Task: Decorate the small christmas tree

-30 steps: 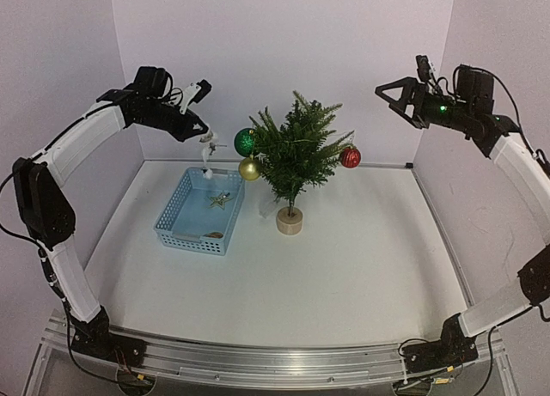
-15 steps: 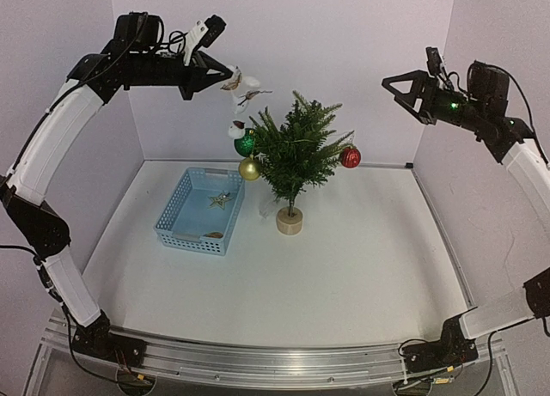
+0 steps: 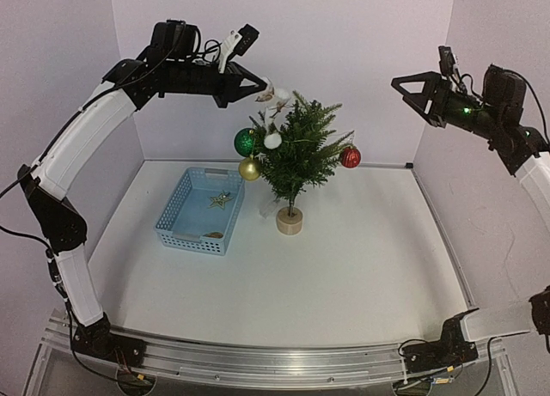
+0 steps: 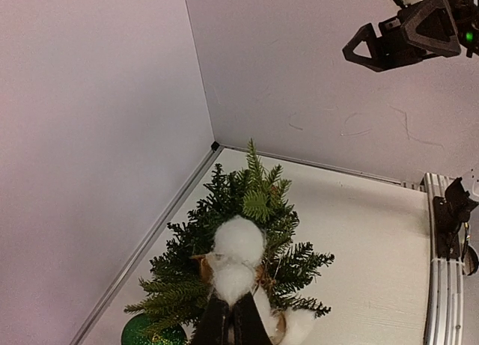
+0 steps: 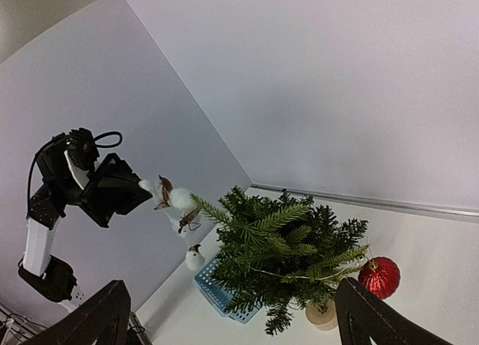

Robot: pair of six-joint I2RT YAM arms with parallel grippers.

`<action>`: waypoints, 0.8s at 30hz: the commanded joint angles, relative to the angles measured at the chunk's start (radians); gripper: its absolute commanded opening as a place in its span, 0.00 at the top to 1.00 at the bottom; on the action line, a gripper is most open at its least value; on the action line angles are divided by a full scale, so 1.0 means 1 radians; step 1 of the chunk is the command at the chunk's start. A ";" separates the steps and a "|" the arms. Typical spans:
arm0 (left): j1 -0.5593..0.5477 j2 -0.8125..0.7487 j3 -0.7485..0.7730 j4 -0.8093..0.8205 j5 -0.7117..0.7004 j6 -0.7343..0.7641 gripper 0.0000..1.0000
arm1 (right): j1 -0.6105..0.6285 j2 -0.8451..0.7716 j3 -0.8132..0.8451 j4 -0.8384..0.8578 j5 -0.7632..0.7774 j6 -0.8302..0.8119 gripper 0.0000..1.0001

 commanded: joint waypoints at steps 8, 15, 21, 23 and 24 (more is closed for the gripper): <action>-0.017 -0.052 -0.090 0.073 0.086 -0.045 1.00 | 0.006 -0.036 -0.015 0.034 0.011 0.001 0.05; -0.037 -0.055 -0.150 0.106 0.084 -0.111 1.00 | 0.006 -0.032 -0.012 0.034 0.008 0.000 0.05; -0.055 -0.009 -0.141 0.119 0.062 -0.121 1.00 | 0.006 -0.033 -0.013 0.035 0.010 -0.001 0.05; -0.055 0.011 -0.131 0.130 0.065 -0.128 1.00 | 0.005 -0.034 -0.016 0.035 0.011 -0.001 0.05; -0.057 0.021 -0.124 0.133 0.068 -0.133 1.00 | 0.005 -0.034 -0.018 0.035 0.011 0.000 0.05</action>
